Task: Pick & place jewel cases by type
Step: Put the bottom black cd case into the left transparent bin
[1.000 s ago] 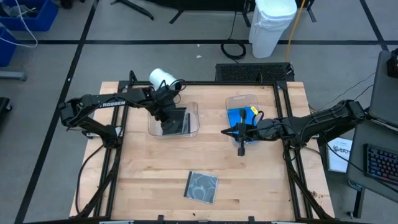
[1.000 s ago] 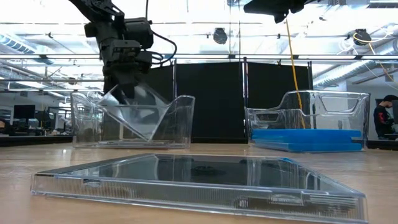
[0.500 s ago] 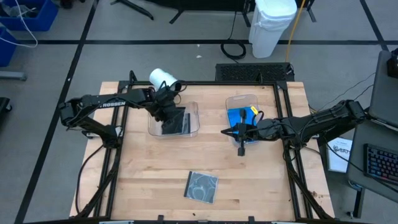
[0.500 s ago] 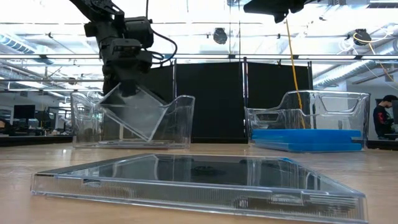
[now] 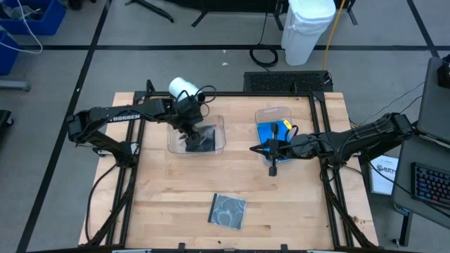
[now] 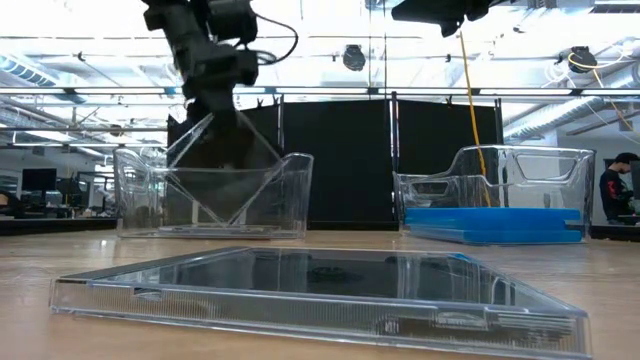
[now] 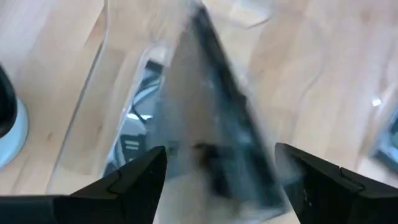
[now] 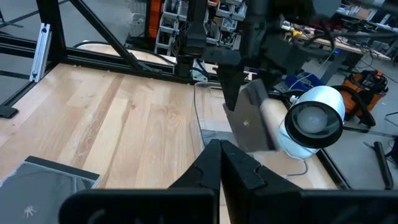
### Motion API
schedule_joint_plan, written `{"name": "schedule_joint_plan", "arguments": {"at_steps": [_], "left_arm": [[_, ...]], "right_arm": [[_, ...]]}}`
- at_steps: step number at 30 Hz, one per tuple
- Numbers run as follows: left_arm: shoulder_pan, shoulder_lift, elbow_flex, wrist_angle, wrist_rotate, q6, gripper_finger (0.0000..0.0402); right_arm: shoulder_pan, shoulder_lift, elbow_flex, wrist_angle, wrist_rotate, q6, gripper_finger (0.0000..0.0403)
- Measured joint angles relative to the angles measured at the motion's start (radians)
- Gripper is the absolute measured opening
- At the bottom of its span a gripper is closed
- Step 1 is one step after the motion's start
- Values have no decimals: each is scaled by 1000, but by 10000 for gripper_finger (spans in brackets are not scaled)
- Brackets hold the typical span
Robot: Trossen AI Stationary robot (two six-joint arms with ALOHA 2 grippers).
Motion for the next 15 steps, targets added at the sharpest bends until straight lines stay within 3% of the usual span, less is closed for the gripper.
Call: {"name": "schedule_joint_plan", "arguments": {"at_steps": [15], "left_arm": [[-58, 0, 56, -69, -62, -15, 295]], "right_arm": [[0, 0, -43, 56, 0, 2, 0]]}}
